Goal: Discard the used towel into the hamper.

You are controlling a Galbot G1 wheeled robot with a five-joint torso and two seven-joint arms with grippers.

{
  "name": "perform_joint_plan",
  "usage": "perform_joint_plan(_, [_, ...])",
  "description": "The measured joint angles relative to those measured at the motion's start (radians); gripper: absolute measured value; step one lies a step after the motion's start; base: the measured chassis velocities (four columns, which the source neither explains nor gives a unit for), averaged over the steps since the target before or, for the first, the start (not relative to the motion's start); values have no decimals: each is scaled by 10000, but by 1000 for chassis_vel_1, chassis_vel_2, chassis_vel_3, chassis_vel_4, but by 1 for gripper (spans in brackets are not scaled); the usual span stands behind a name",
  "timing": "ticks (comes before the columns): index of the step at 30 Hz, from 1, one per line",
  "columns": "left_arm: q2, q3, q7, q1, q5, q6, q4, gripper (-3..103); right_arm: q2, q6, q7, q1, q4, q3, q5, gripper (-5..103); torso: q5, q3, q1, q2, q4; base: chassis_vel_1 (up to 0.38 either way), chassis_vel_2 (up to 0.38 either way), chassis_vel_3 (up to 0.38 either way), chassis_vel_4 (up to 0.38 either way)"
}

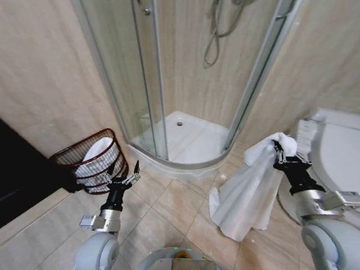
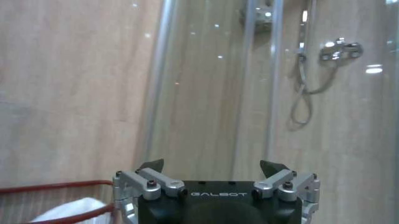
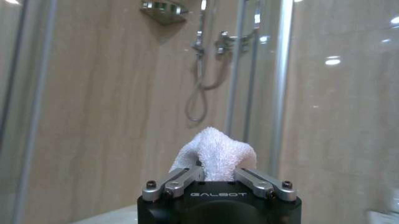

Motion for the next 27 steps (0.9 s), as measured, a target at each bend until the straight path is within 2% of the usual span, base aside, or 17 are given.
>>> perform_joint_plan(12, [-16,-65,11,19,-21,-76,36,100,157,-127,164,-133,-2,-1109,-529,3,1,0,0,0,0,105,106,105,99])
perform_joint_plan(27, [-78,-201,77,109,-76,-251,163,100,247,-167,206,-167,-11,-1534,-722,3,1,0,0,0,-1,104,101,106,102])
